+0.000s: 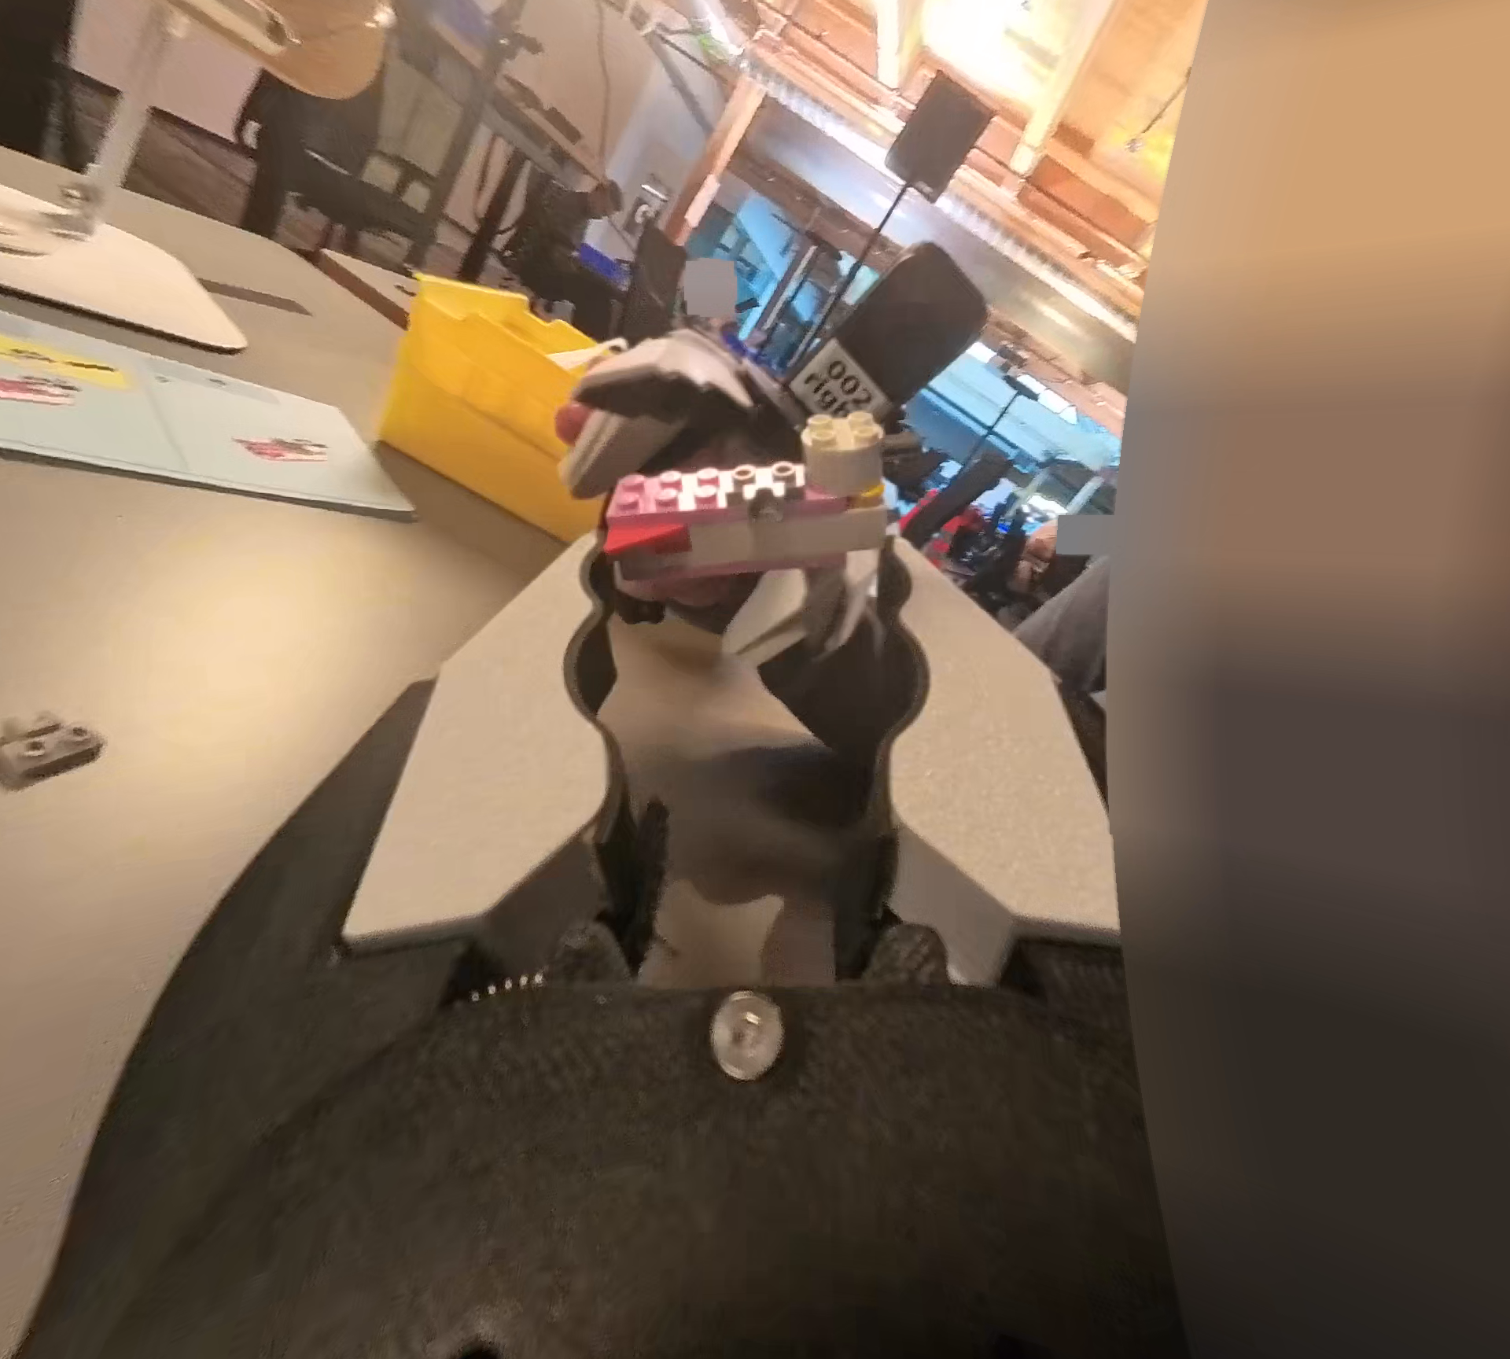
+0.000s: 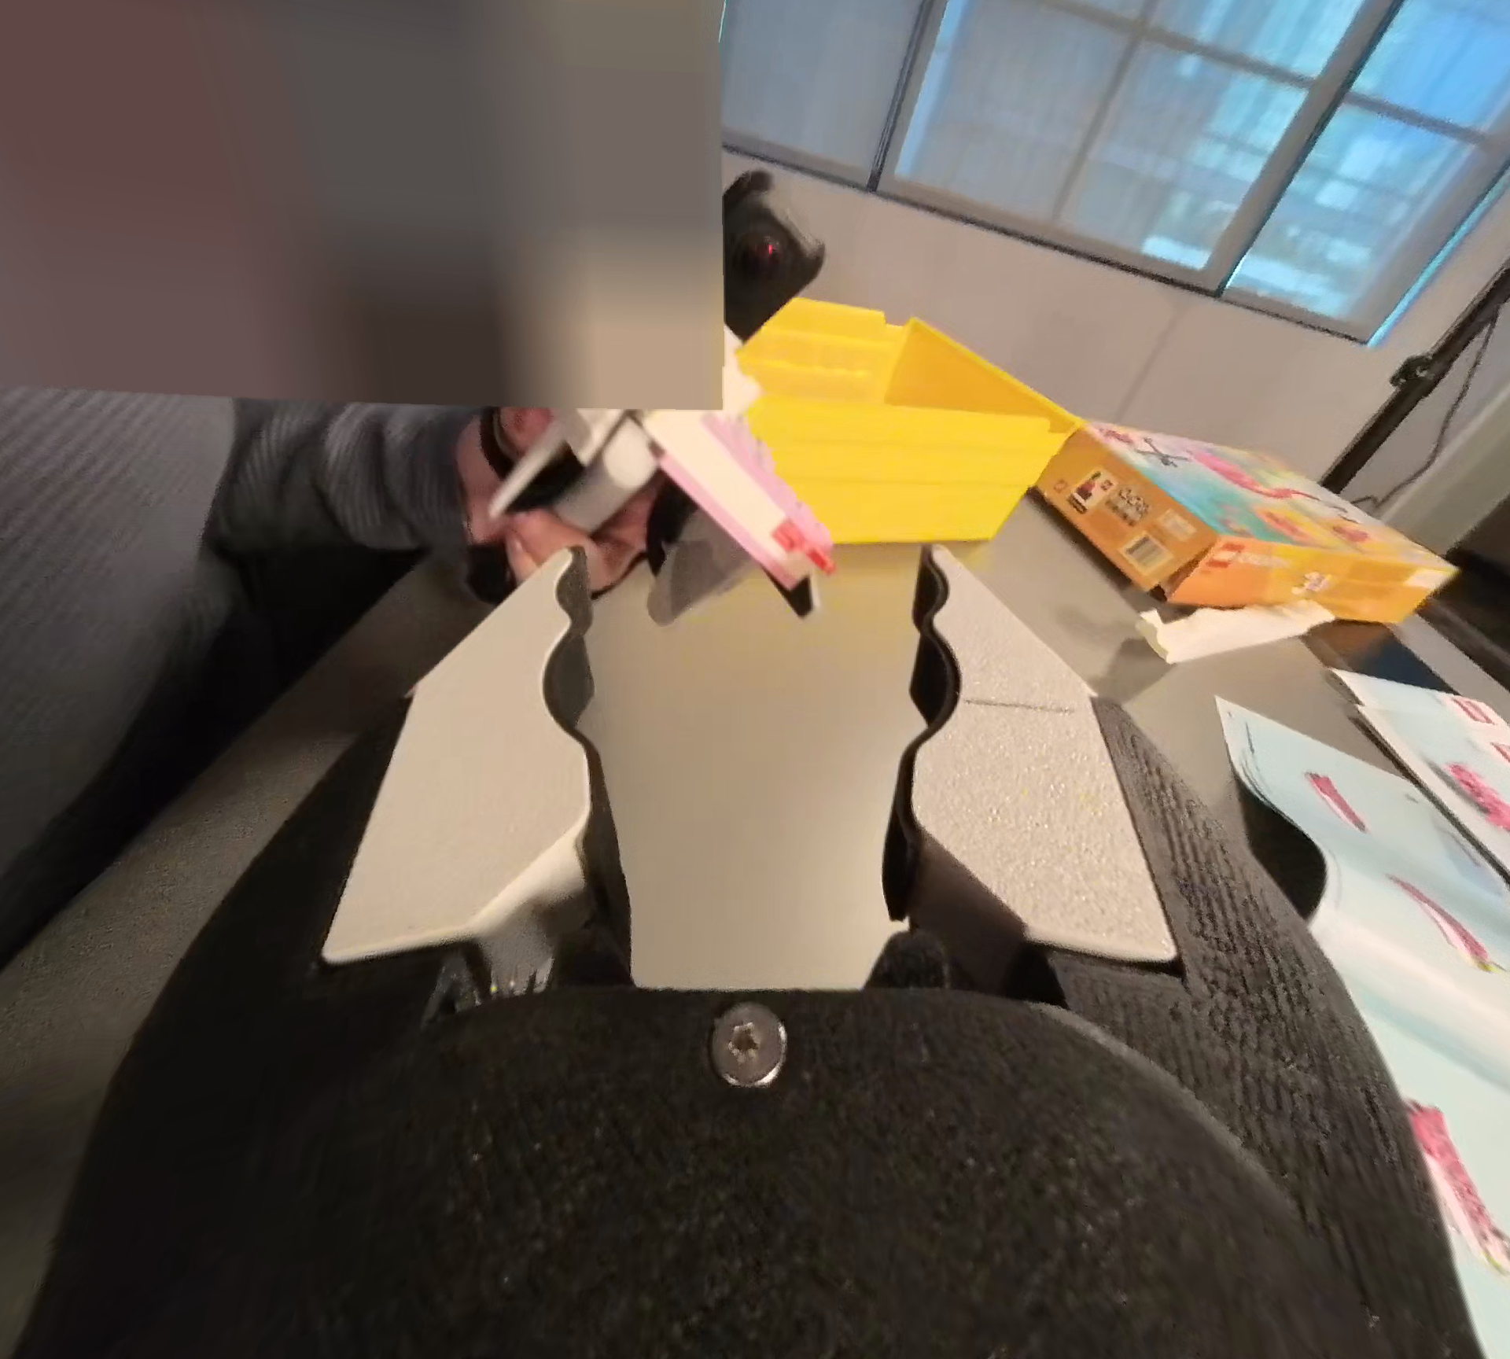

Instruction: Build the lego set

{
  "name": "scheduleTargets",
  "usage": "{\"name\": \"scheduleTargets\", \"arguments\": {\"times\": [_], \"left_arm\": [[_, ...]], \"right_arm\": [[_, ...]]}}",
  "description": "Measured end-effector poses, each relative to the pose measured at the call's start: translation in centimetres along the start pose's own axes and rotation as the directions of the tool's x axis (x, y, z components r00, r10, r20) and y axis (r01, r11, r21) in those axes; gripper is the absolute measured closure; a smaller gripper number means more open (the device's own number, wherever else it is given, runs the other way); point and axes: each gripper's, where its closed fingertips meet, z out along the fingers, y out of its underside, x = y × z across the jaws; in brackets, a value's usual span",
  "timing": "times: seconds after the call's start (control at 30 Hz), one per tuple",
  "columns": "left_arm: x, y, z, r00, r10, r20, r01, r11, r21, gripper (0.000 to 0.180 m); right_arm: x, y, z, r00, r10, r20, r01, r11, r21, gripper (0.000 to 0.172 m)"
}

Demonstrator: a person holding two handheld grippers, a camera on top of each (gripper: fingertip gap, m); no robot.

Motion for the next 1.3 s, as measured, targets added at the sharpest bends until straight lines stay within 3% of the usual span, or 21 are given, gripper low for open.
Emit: {"name": "scheduleTargets", "arguments": {"times": [0.17,0.33,0.47,0.57,0.77,0.97,1.3], "left_arm": [[1.5,1.1,0.0,0.993,-0.049,-0.108,0.038,0.995,-0.096,0.117],[1.3,1.8,0.0,0.993,-0.047,-0.105,0.033,0.992,-0.125,0.117],[1.1,1.4,-0.1,0.993,-0.057,-0.104,0.046,0.994,-0.096,0.114],[0.6,0.6,-0.3,0.995,-0.055,-0.081,0.052,0.998,-0.037,0.101],[0.4,0.2,-0.7,0.995,-0.030,-0.092,0.031,1.000,0.001,0.118],[0.8,0.2,-0.7,0.991,-0.052,-0.126,0.052,0.999,-0.001,0.117],[1.0,0.5,-0.9,0.986,-0.085,-0.141,0.081,0.996,-0.034,0.117]], "right_arm": [[-0.8,0.1,1.1,0.989,-0.145,-0.035,0.144,0.989,-0.025,0.109],[-1.5,-0.2,1.5,0.958,-0.281,-0.060,0.279,0.960,-0.038,0.146],[-1.5,-0.3,1.6,0.922,-0.376,-0.094,0.371,0.926,-0.071,0.153],[-1.2,-0.4,1.7,0.888,-0.440,-0.135,0.431,0.898,-0.093,0.153],[-0.8,0.0,1.8,0.830,-0.534,-0.161,0.510,0.844,-0.165,0.154],[-1.3,0.1,2.0,0.789,-0.597,-0.143,0.573,0.800,-0.178,0.153],[-1.6,0.1,2.1,0.775,-0.615,-0.144,0.593,0.787,-0.167,0.153]]}}
